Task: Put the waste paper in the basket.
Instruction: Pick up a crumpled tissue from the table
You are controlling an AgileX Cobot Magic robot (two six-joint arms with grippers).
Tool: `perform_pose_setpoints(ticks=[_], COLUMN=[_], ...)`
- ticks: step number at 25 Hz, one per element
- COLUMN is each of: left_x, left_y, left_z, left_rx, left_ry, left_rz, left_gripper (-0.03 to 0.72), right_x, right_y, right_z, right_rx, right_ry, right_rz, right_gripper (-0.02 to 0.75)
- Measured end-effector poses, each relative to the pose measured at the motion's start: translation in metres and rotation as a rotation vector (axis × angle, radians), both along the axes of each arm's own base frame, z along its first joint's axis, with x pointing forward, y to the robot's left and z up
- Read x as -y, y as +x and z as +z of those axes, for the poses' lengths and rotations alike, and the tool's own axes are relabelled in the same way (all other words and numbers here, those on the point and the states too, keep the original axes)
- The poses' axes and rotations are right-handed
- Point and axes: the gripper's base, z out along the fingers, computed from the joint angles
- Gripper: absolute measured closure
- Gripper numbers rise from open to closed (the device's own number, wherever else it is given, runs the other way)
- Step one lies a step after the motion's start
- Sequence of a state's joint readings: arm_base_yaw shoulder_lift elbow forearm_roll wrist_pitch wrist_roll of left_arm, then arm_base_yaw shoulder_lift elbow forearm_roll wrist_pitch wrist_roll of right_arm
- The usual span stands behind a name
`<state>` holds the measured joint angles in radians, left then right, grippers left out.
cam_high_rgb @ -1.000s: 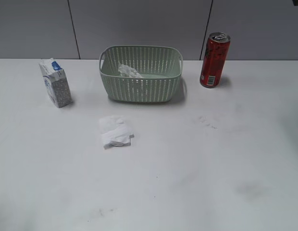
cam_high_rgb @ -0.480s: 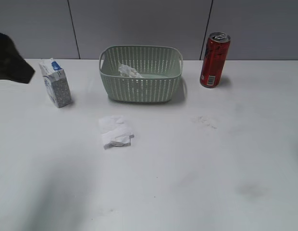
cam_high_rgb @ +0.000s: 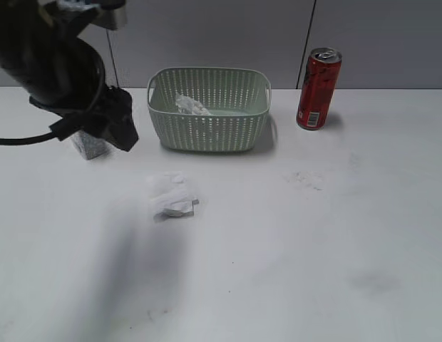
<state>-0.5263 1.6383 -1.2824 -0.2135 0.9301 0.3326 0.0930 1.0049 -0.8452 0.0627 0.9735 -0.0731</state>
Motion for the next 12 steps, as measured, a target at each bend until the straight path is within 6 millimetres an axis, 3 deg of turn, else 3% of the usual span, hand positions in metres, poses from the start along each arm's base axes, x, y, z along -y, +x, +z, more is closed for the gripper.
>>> perform_pose_setpoints(ticks=[5, 12], left_x=[0.018, 0.037], left_y=[0.027, 0.058], left_z=[-0.018, -0.055], left_rx=[-0.054, -0.164], left_ry=[0.013, 0.069], left_rz=[-0.004, -0.020], left_gripper=[0.126, 0.126], right_x=[0.004, 0.008], right_y=[-0.040, -0.089], right_z=[-0.021, -0.030], right_rx=[0.062, 0.204], right_ry=[0.006, 0.019], right_rz=[-0.003, -0.004], right_gripper=[0.186, 0.186])
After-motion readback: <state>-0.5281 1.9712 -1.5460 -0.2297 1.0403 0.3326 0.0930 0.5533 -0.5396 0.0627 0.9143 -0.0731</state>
